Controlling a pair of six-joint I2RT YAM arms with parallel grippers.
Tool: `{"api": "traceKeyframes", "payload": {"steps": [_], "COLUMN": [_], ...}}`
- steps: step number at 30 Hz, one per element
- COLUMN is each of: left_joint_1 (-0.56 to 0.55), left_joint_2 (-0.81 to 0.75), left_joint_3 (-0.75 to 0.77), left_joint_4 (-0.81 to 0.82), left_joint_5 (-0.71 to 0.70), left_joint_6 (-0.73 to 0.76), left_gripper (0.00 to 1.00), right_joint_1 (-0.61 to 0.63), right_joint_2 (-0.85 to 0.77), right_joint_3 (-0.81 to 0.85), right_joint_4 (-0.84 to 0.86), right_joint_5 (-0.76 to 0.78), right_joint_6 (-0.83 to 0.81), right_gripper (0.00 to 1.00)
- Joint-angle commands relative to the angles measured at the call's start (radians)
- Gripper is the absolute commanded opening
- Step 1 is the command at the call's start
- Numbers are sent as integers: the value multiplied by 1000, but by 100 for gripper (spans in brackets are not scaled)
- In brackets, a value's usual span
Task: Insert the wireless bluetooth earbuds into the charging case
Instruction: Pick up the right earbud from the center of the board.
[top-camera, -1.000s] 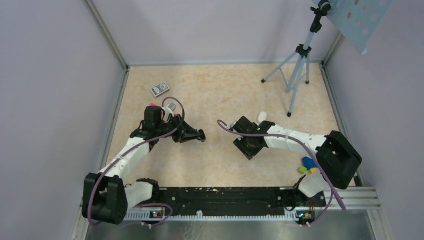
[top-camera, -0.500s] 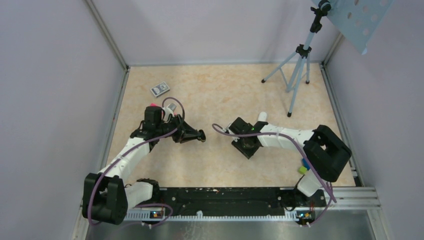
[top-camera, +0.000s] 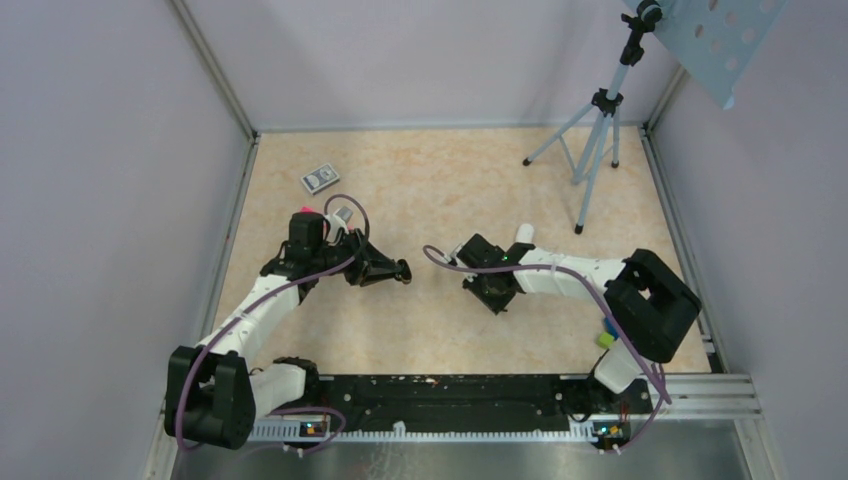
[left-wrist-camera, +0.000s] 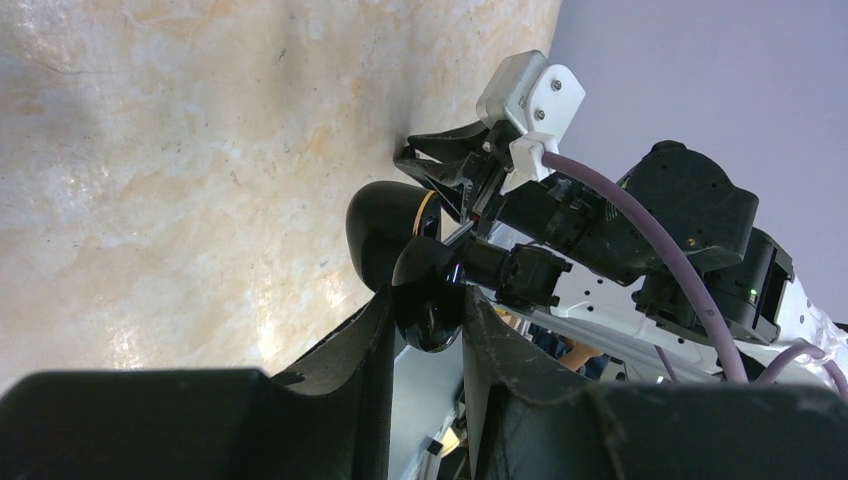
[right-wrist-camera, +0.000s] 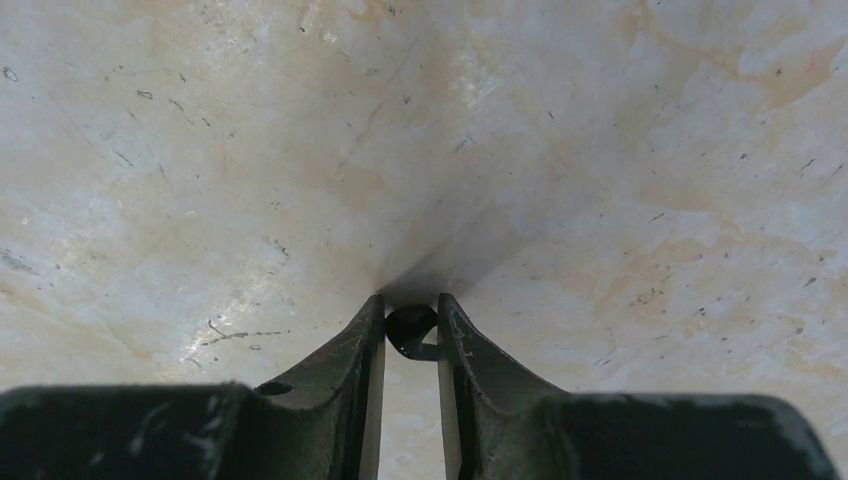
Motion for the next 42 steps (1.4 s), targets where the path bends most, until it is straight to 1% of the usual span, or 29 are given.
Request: {"api": "traceKeyframes", "payload": {"steps": [1, 6, 9, 12, 15, 16, 18, 20, 22, 24, 27, 32, 35, 39, 42], "left_joint_1": [0, 0, 0, -2, -21, -31, -75, -121, -152, -171, -186, -198, -204, -207, -206], "left_joint_2": [6, 10, 16, 25, 74, 103, 152, 189, 211, 222, 229, 229, 215, 198, 188], "left_joint_3": [20, 18, 18, 18, 15, 27, 54, 82, 90, 83, 73, 104, 125, 153, 151], "left_joint_4": [34, 35, 38, 47, 116, 104, 99, 128, 193, 291, 379, 372, 357, 308, 318], "left_joint_5": [4, 7, 13, 24, 111, 138, 167, 179, 183, 179, 160, 129, 128, 129, 136], "left_joint_6": [3, 5, 9, 15, 47, 72, 112, 109, 58, -18, -112, -128, -140, -145, -155], "left_gripper": [0, 0, 0, 0, 0, 0, 0, 0, 0, 0, 0, 0, 0, 0, 0], "right_joint_1": [0, -24, -26, -40, -46, -45, -45, -44, -44, -43, -23, 36, 58, 90, 90], "right_joint_2": [14, -35, -113, -193, -278, -309, -377, -461, -529, -569, -582, -562, -523, -509, -496], "right_joint_3": [20, 8, -1, 4, 12, 18, 13, -26, -71, -107, -134, -167, -155, -181, -185], "right_joint_4": [11, 20, 47, 80, 137, 154, 225, 341, 464, 563, 667, 833, 860, 928, 940], "right_joint_5": [4, -20, -24, -61, -101, -106, -124, -160, -191, -197, -159, -98, -87, -20, 11], "right_joint_6": [39, 89, 124, 167, 196, 206, 227, 257, 296, 342, 399, 464, 488, 489, 490], "right_gripper": [21, 20, 20, 20, 18, 17, 18, 18, 18, 18, 17, 17, 16, 15, 15]}}
